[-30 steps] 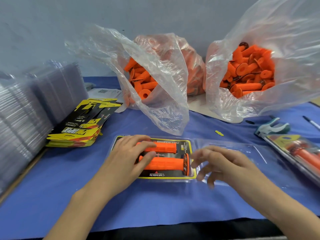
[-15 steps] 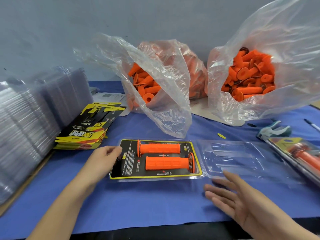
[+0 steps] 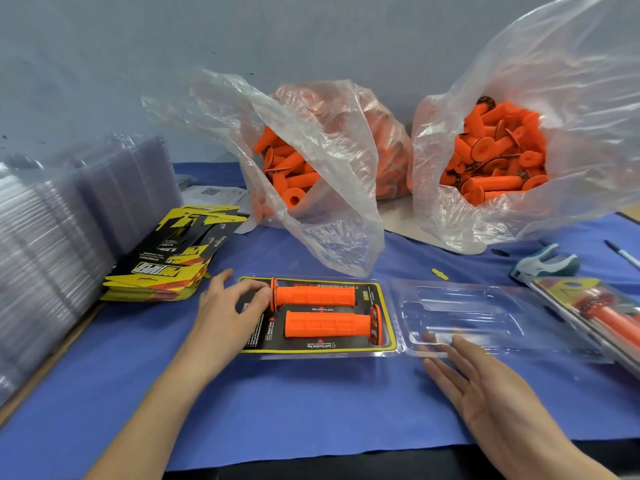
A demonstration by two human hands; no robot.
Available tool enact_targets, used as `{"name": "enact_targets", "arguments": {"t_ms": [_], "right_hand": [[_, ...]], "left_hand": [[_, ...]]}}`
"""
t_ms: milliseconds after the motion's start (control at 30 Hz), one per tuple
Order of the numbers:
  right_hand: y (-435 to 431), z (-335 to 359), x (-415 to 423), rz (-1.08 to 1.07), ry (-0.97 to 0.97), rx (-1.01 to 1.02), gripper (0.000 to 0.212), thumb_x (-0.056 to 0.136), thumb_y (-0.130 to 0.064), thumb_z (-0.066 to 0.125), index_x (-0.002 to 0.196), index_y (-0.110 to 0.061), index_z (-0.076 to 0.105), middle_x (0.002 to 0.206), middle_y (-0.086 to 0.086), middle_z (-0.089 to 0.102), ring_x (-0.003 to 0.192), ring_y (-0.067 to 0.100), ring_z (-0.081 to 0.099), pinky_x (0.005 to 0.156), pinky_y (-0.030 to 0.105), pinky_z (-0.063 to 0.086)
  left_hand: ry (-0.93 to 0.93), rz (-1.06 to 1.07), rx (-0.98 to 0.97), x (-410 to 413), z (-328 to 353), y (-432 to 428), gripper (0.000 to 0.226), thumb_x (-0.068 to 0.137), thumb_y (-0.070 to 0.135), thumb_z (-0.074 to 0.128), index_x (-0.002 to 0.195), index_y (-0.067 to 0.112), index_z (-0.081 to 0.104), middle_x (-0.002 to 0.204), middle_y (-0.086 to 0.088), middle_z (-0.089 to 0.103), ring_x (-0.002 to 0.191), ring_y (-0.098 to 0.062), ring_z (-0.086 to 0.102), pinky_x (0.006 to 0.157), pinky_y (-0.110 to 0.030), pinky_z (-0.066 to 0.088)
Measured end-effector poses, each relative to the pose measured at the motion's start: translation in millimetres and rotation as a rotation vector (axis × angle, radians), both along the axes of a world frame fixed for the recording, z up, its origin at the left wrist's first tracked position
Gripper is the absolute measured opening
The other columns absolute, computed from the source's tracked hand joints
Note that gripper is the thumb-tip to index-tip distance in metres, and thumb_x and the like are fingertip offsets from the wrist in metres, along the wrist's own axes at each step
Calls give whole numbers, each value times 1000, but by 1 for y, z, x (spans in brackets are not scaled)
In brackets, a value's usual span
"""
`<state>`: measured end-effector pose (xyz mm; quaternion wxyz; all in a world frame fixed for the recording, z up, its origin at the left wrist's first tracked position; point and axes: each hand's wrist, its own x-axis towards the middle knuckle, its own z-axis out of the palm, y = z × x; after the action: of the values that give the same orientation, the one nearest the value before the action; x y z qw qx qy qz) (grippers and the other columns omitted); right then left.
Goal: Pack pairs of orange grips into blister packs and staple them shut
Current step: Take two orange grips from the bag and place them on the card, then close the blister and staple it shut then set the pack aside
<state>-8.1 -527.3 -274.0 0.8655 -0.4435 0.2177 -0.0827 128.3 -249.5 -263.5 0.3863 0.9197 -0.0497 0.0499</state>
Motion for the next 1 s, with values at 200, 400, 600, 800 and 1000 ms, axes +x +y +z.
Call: {"name": "enact_targets", "arguments": {"t_ms": [200, 400, 600, 800, 1000], "right_hand": [[3, -3, -3, -29, -13, -27, 29, 103, -12, 45, 127, -3, 56, 116, 11, 72, 97, 17, 73, 85, 32, 59], [8, -5, -7, -48, -40, -52, 31, 100, -12, 50, 130, -5, 54, 111, 9, 74, 96, 21, 73, 80, 27, 58], [17, -6, -16, -59, -103, -190, 30, 93, -14, 57, 121, -24, 63, 106, 4, 75, 92, 26, 74, 68, 23, 59], [17, -5, -6, -155, -164, -563, 23, 95, -18, 55, 112, -32, 63, 105, -11, 73, 91, 11, 70, 71, 20, 57], [20, 3, 0, -108, -238, -978, 42, 82, -59, 56, 122, -48, 51, 127, -33, 55, 117, -9, 53, 87, 9, 42]], "left_hand": [[-41, -44, 59, -5, 3, -2, 17, 96, 43, 53, 110, 41, 63, 140, 3, 47, 133, -18, 35, 104, -37, 33], [-29, -32, -32, 2, 1, 5, 16, 97, 38, 53, 110, 40, 62, 130, 5, 51, 125, -13, 46, 97, -30, 36], [151, 207, -238, 15, -3, 23, 37, 98, 27, 52, 132, 14, 54, 121, -8, 64, 104, -24, 63, 94, -44, 50], [211, 218, -378, 12, -4, 28, 23, 101, 12, 45, 116, 13, 62, 86, 0, 70, 70, -10, 65, 61, -24, 48], [343, 117, -523, 3, -4, 22, 25, 102, 6, 42, 114, 15, 62, 93, -10, 75, 72, -14, 70, 61, -25, 55]]}}
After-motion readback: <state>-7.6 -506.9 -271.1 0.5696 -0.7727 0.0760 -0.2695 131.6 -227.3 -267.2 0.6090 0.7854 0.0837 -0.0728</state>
